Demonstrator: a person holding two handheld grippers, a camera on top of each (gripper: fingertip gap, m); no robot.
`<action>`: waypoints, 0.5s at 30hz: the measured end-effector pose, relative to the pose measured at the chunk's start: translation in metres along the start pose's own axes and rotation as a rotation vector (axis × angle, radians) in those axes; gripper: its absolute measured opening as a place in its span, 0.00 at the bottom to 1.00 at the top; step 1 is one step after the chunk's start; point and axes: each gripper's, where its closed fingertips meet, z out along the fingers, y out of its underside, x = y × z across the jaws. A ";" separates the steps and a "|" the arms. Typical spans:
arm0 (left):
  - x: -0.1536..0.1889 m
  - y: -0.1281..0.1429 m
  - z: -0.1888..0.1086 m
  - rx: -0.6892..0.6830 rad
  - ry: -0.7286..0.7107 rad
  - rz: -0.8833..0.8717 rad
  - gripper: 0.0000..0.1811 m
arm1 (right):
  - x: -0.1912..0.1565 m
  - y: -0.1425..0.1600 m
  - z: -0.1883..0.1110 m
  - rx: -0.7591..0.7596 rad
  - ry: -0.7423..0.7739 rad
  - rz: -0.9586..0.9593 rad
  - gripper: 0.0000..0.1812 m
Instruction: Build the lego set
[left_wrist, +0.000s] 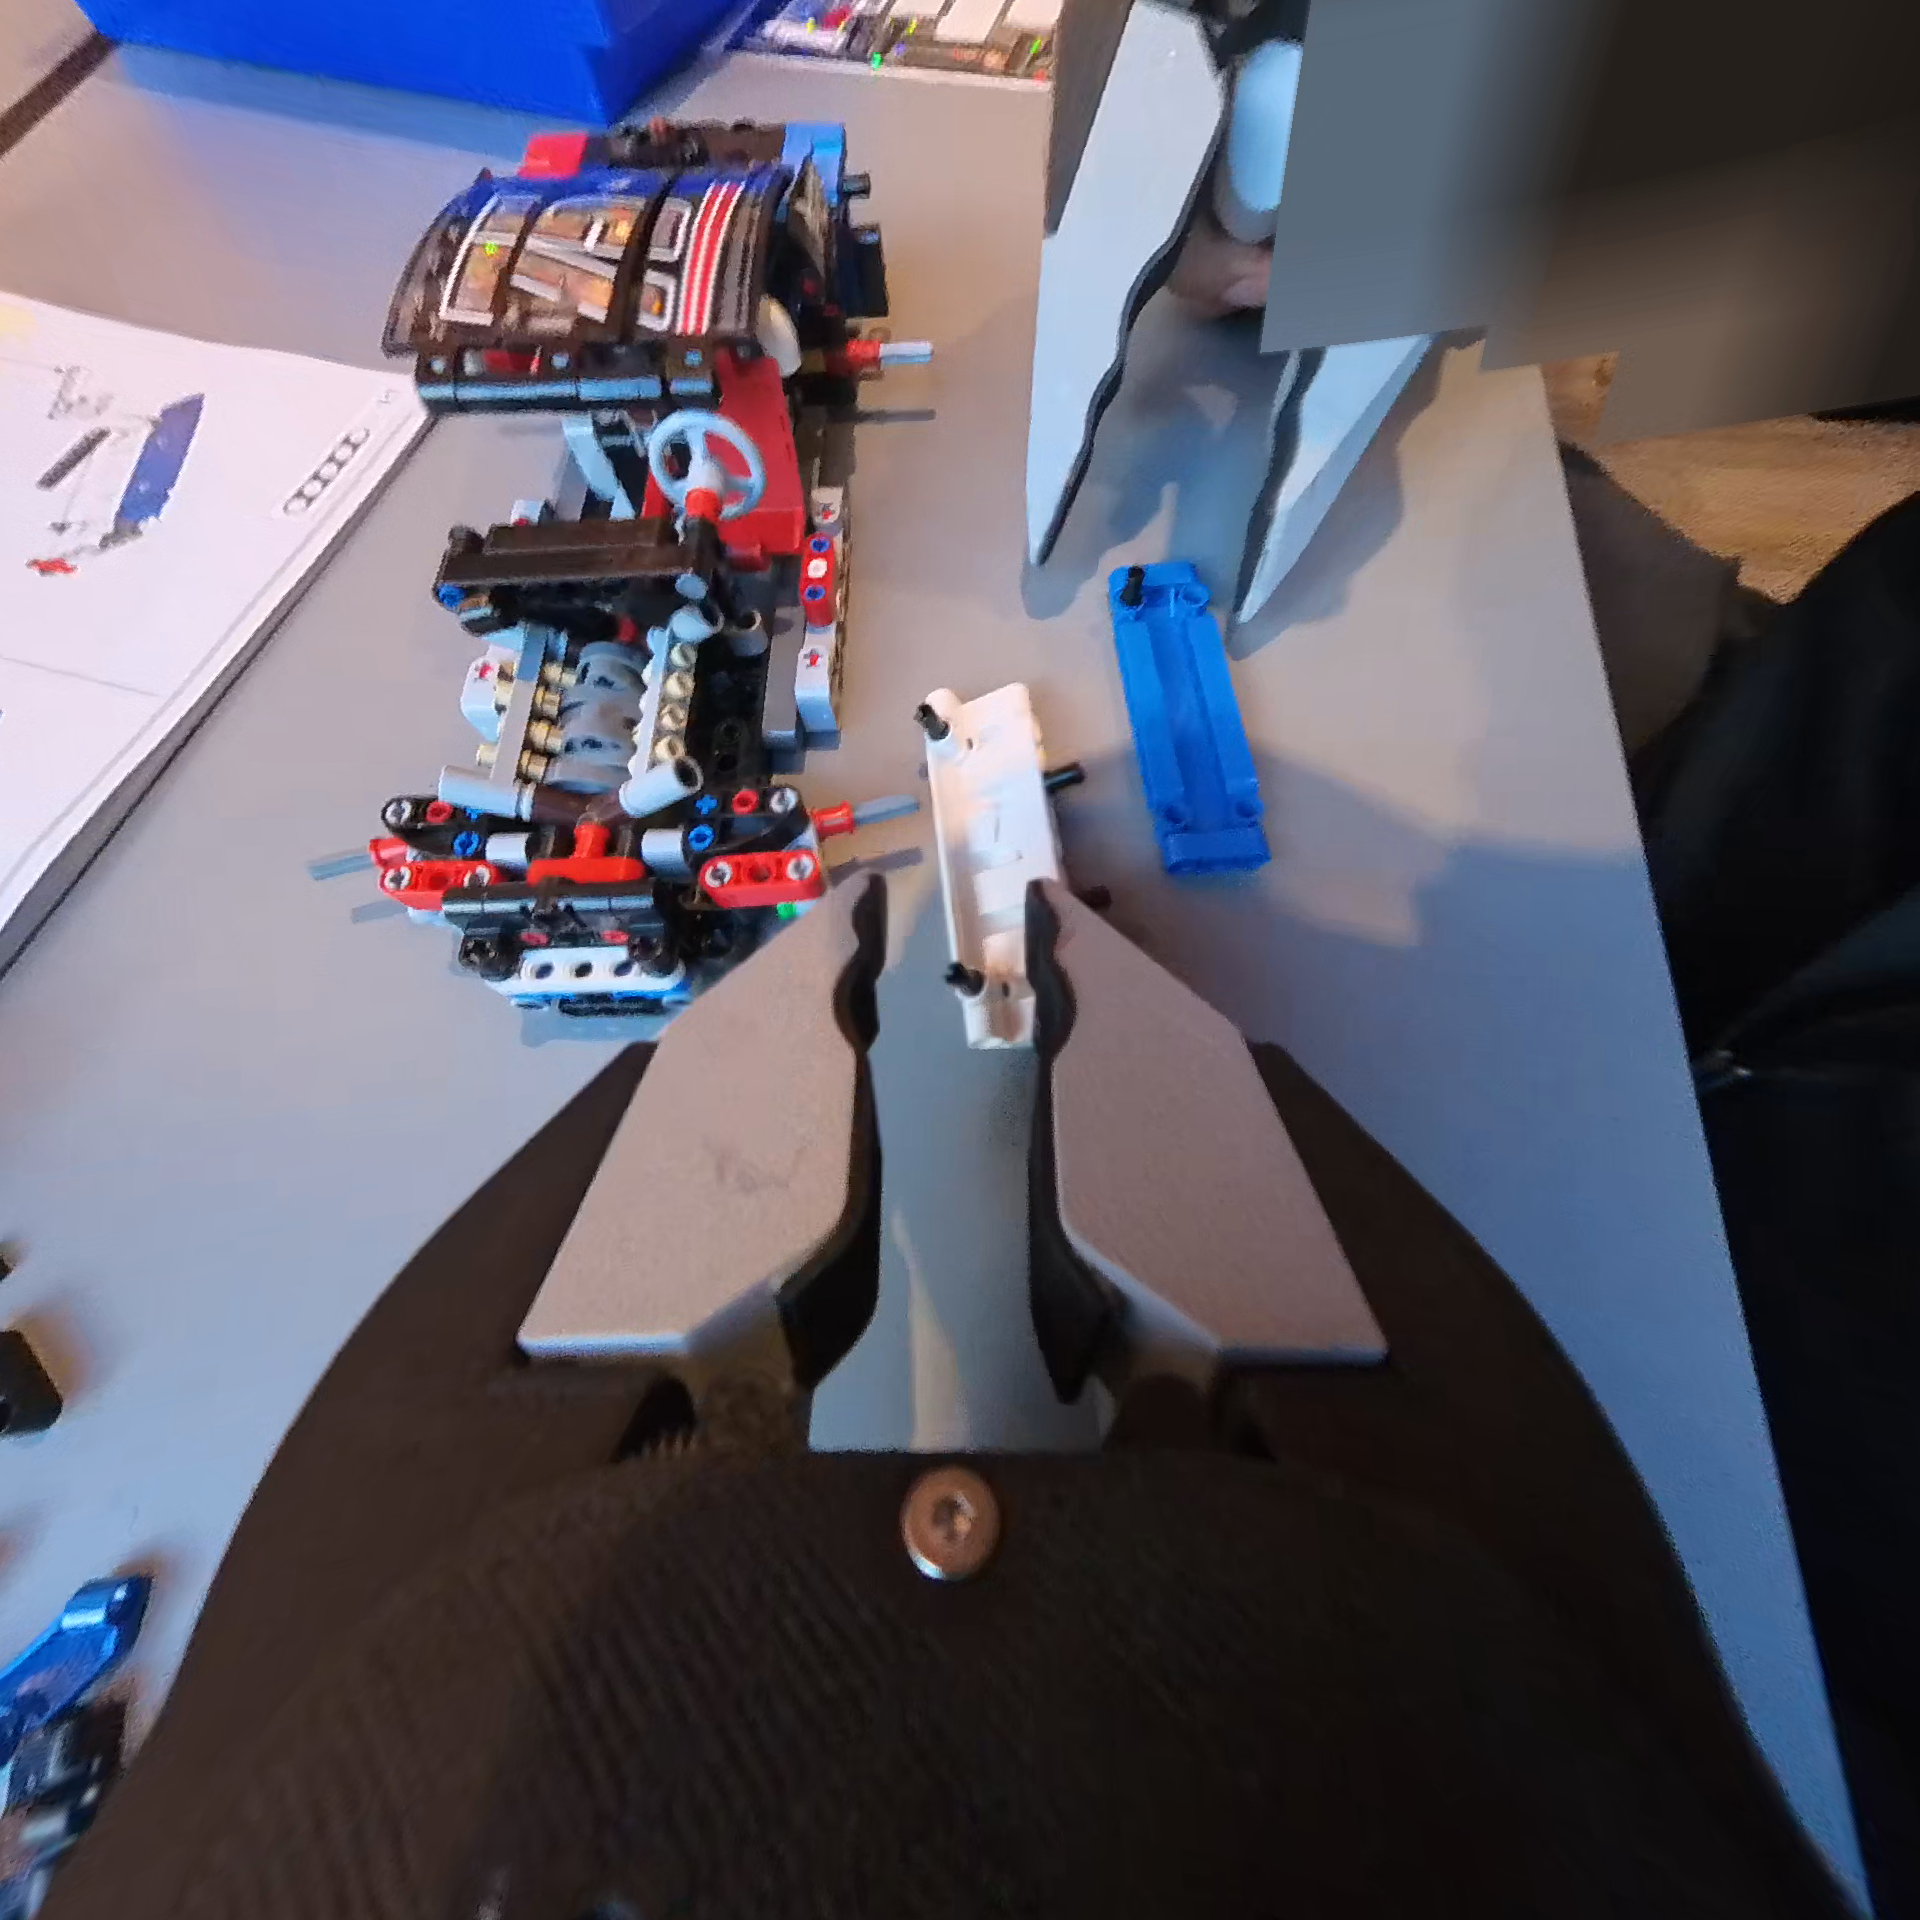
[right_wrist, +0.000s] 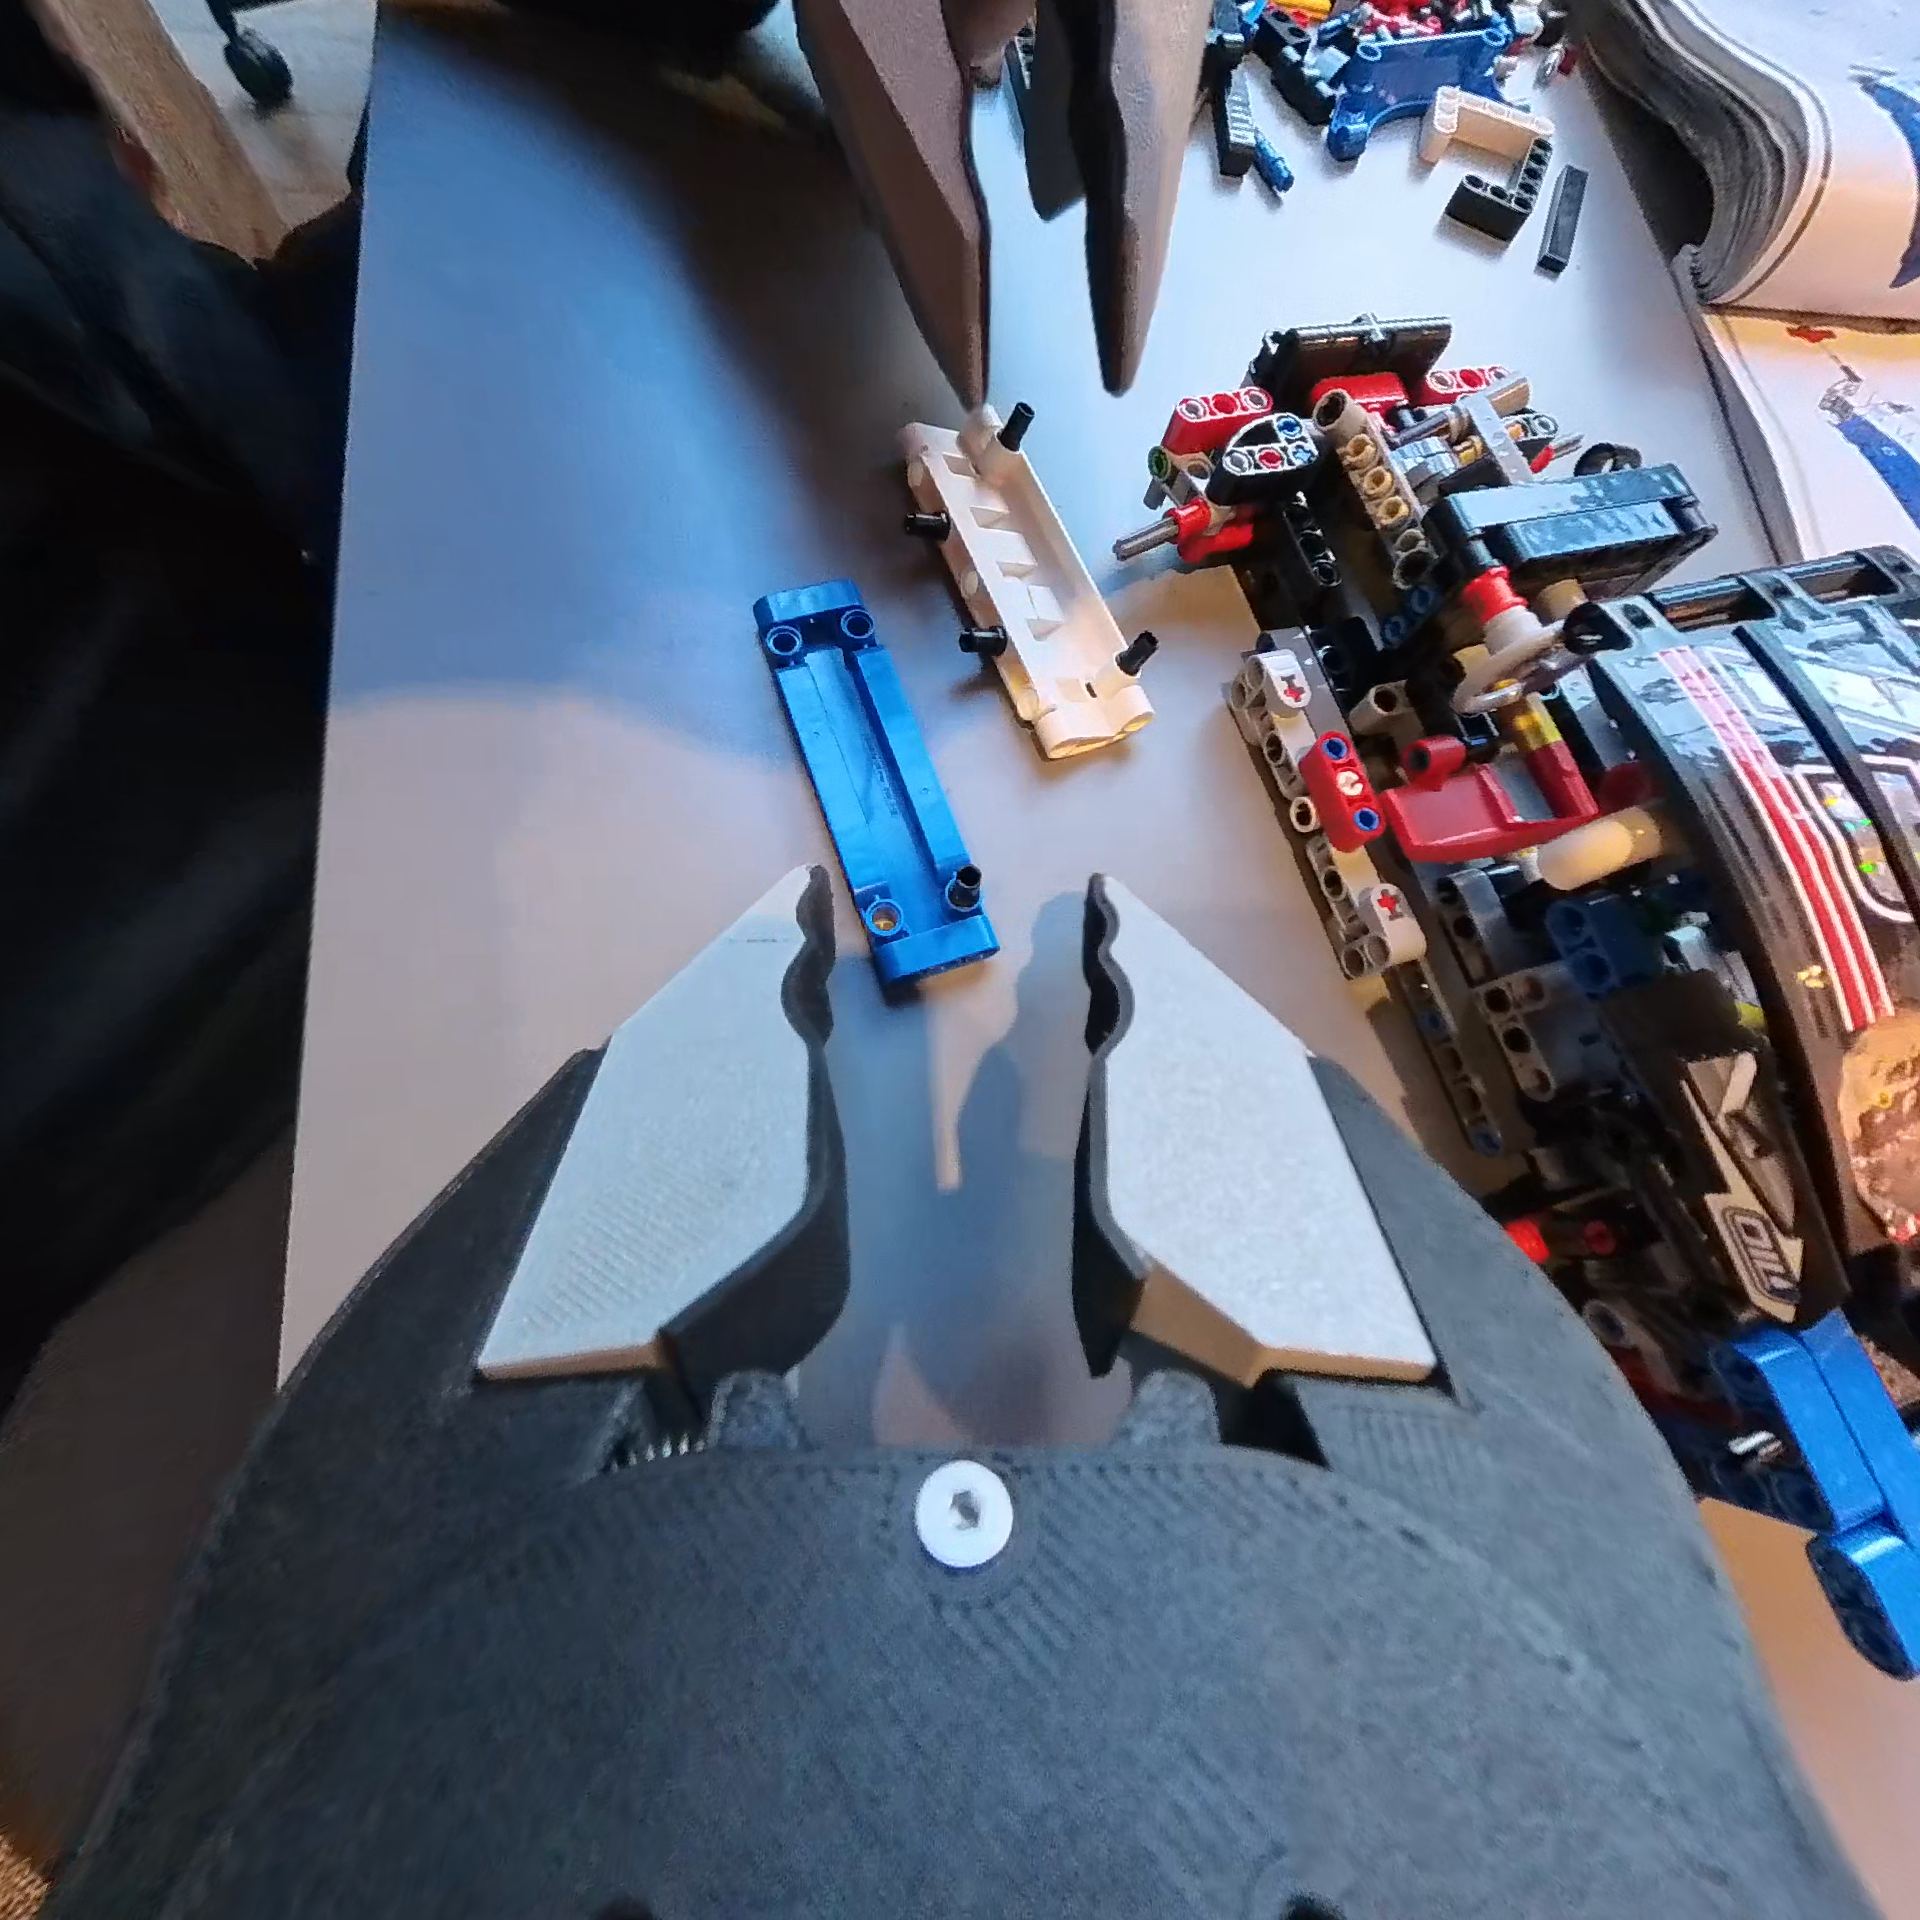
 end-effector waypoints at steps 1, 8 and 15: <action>-0.003 0.004 0.000 -0.019 -0.013 -0.012 0.13 | 0.000 0.000 0.000 0.000 0.003 0.000 0.26; -0.007 0.022 0.007 -0.116 0.020 -0.116 0.13 | -0.006 -0.011 0.001 0.040 0.072 -0.075 0.25; 0.000 0.019 0.015 -0.135 0.031 -0.106 0.11 | -0.022 -0.021 0.002 0.047 0.086 -0.116 0.18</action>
